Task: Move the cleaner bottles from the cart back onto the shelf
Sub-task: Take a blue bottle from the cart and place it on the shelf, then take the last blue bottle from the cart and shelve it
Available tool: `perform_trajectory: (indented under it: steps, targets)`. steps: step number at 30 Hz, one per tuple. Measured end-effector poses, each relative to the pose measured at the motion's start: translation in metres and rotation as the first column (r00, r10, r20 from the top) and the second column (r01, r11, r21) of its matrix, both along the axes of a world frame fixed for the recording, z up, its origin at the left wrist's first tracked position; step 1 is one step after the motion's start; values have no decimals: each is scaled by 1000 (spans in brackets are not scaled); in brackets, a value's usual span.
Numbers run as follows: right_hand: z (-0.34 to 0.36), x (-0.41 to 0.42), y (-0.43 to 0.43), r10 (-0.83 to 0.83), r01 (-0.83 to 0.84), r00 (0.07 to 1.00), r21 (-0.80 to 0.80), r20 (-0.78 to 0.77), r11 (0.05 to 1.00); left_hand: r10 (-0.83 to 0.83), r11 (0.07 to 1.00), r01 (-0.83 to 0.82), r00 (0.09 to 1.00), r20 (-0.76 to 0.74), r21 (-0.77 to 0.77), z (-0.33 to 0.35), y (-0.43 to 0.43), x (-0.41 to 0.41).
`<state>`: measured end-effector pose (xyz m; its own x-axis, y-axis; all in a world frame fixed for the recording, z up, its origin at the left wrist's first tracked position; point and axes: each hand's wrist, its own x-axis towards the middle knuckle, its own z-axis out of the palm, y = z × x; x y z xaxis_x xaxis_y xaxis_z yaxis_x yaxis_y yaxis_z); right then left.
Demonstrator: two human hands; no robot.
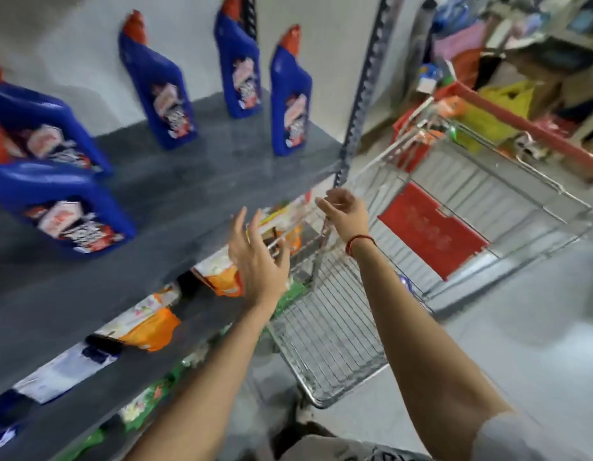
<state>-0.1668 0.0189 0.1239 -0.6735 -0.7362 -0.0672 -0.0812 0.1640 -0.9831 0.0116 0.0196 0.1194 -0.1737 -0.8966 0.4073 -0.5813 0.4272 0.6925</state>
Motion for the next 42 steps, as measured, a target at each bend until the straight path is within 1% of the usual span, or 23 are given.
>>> perform_trajectory:
  steps: [2, 5, 8, 10, 11, 13, 15, 17, 19, 20, 23, 25, 26, 27, 29, 31, 32, 34, 35, 37, 39, 40, 42]
  targets:
    - [-20, -34, 20, -90, 87, 996, 112, 27, 990, -154, 986, 150, 987, 53, 72, -16, 2, -29]
    - [-57, -81, 51, -222, 189, 973, 318, 70, 929, -292, 945, 266, 948, 125, 188, -49, 3, -63]
    - [-103, -119, 80, -340, 254, 939, 570, 47, 781, -377, 908, 317, 903, 205, 275, -89, 1, -78]
    - [-135, -138, 98, -404, 280, 915, 704, 11, 652, -467, 849, 354, 849, 245, 392, -118, 3, -85]
    - [-151, -143, 104, -433, 269, 901, 746, 29, 610, -506, 812, 354, 823, 257, 464, -133, 4, -90]
    - [-183, -154, 109, -432, 178, 895, 801, 109, 571, -573, 728, 330, 774, 270, 601, -167, 9, -105]
    - [-214, -163, 108, -466, 166, 878, 844, 108, 509, -671, 626, 349, 696, 255, 697, -199, 15, -122]
    - [-237, -166, 106, -489, 131, 859, 859, 151, 494, -775, 475, 386, 609, 168, 791, -225, 24, -139]
    - [-265, -171, 105, -480, 146, 872, 888, 92, 436, -841, 332, 381, 535, 87, 863, -247, 32, -155]
    - [-281, -175, 104, -478, 171, 877, 895, 52, 413, -847, 298, 373, 529, 63, 879, -260, 37, -162]
    - [-305, -175, 105, -514, 266, 857, 890, -42, 370, -827, 321, 398, 559, 50, 860, -282, 47, -175]
    - [-316, -174, 105, -502, 292, 859, 900, -99, 322, -805, 305, 417, 593, -2, 856, -294, 47, -180]
    - [-319, -172, 105, -463, 284, 879, 907, -117, 311, -780, 309, 416, 626, -22, 855, -297, 45, -182]
    - [-323, -170, 103, -388, 259, 913, 916, -129, 305, -750, 339, 409, 661, -19, 847, -300, 42, -184]
    - [-325, -163, 98, -191, 213, 969, 927, -158, 310, -706, 461, 396, 706, 58, 795, -304, 33, -186]
    - [-325, -153, 90, 30, 137, 987, 929, -157, 343, -696, 574, 418, 702, 151, 703, -306, 20, -187]
    - [-324, -146, 86, 132, 86, 981, 924, -145, 372, -702, 606, 442, 687, 185, 662, -306, 13, -187]
    - [-324, -133, 78, 311, -22, 941, 892, -135, 451, -737, 632, 492, 619, 269, 599, -307, -4, -187]
    - [-323, -126, 74, 388, -80, 912, 869, -134, 489, -763, 626, 518, 559, 324, 582, -307, -14, -186]
    - [-323, -114, 67, 524, -186, 838, 824, -151, 535, -823, 568, 555, 400, 403, 608, -307, -32, -182]
    - [-325, -105, 61, 618, -257, 769, 805, -165, 535, -865, 499, 525, 256, 432, 689, -306, -47, -176]
    - [-326, -103, 60, 650, -281, 742, 804, -164, 524, -875, 480, 496, 214, 434, 724, -304, -52, -174]
    - [-326, -100, 57, 700, -323, 700, 811, -143, 489, -888, 459, 457, 212, 408, 762, -300, -56, -171]
